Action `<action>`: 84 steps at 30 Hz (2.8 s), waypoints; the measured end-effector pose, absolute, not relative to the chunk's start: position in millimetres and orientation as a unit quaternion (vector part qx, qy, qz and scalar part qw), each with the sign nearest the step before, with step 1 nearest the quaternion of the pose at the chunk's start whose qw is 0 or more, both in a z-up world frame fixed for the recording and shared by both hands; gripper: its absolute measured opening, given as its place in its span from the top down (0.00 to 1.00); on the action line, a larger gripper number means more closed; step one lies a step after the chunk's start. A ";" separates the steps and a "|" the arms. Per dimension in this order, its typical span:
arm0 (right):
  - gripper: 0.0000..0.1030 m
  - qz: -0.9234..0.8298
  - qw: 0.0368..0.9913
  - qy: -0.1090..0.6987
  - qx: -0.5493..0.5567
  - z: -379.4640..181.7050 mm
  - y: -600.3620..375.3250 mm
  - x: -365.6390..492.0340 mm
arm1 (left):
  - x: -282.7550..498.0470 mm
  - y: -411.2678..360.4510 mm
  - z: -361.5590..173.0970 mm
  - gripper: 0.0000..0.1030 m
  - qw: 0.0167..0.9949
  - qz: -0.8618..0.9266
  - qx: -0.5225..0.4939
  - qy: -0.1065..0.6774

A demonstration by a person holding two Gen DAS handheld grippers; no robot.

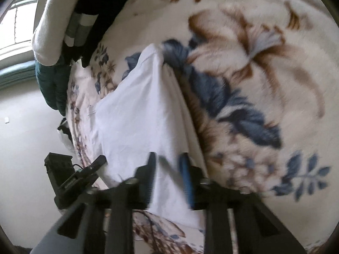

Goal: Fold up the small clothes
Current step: 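Lift the folded shirt with both grippers and place it onto the clothes stack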

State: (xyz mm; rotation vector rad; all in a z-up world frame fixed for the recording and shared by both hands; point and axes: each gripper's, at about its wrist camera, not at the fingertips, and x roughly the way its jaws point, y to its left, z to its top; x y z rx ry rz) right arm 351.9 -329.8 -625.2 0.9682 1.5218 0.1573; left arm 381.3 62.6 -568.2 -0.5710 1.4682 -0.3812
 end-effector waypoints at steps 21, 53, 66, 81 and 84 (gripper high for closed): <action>0.98 0.054 0.629 0.668 0.394 -622.6 -328.5 360.8 | 383.6 50.2 -560.9 0.92 0.709 -0.161 -0.194 0.659; 0.90 0.210 0.586 0.660 0.422 -640.1 -303.0 383.0 | 409.6 22.2 -564.8 0.84 0.645 -0.259 -0.313 0.647; 0.90 0.239 0.678 0.578 0.386 -434.1 -330.7 493.2 | 547.0 -4.4 -380.9 0.84 0.701 -0.292 -0.313 0.570; 0.90 0.204 0.744 0.564 0.293 -425.5 -314.7 749.3 | 768.2 -26.8 -404.5 0.77 0.761 -0.234 -0.199 0.572; 0.85 0.176 0.749 0.587 0.252 -442.8 -302.7 761.9 | 769.3 -27.7 -402.2 0.73 0.775 -0.209 -0.173 0.570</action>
